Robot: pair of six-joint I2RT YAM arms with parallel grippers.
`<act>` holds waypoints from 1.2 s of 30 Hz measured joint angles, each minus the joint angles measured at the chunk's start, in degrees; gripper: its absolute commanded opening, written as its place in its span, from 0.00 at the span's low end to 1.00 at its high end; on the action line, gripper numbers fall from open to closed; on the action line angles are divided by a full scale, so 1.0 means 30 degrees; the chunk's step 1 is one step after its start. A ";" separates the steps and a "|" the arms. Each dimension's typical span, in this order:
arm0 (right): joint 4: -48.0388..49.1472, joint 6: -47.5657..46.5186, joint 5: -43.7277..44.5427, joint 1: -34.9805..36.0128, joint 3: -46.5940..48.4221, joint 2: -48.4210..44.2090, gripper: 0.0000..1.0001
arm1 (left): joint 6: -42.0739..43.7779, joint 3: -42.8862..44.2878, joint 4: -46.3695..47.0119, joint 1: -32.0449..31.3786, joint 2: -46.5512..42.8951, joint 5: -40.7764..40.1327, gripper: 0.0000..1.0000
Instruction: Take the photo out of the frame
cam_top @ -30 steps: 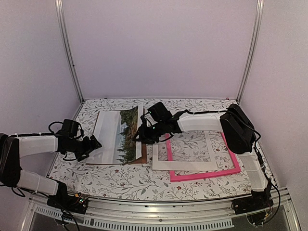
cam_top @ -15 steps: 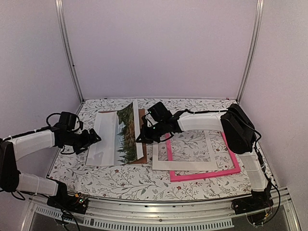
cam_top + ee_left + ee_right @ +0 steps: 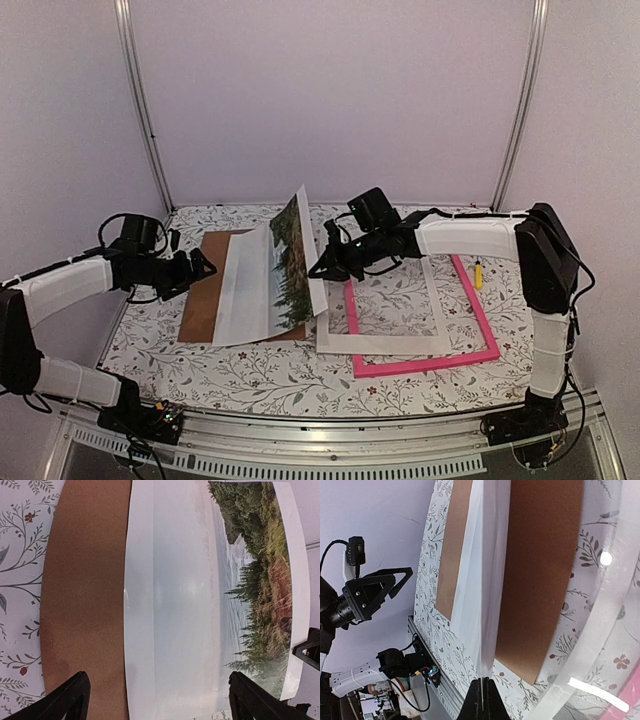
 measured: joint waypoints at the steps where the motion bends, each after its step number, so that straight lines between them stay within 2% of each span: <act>1: 0.0029 0.0007 -0.0306 -0.0219 -0.0605 -0.0408 0.00 | 0.0007 0.0022 0.0036 -0.0095 0.0160 0.0036 0.99; 10: 0.0233 -0.0211 -0.2295 -0.2412 -0.5938 -0.3643 0.00 | 0.0000 0.0379 0.0277 -0.1297 0.1100 0.0277 0.99; 17: 0.0284 -0.0576 -0.2943 -0.3985 -0.8779 -0.6003 0.00 | -0.0007 0.0685 0.0648 -0.1829 0.1705 0.0262 0.99; 27: 0.0138 -0.1384 -0.3832 -0.6069 -1.1300 -0.7788 0.00 | -0.0015 0.1005 0.0838 -0.2419 0.2186 0.0000 0.99; 36: -0.1800 -0.3213 -0.3555 -0.7898 -1.2196 -0.8779 0.00 | -0.0015 0.1049 0.0918 -0.2601 0.2630 -0.0029 0.99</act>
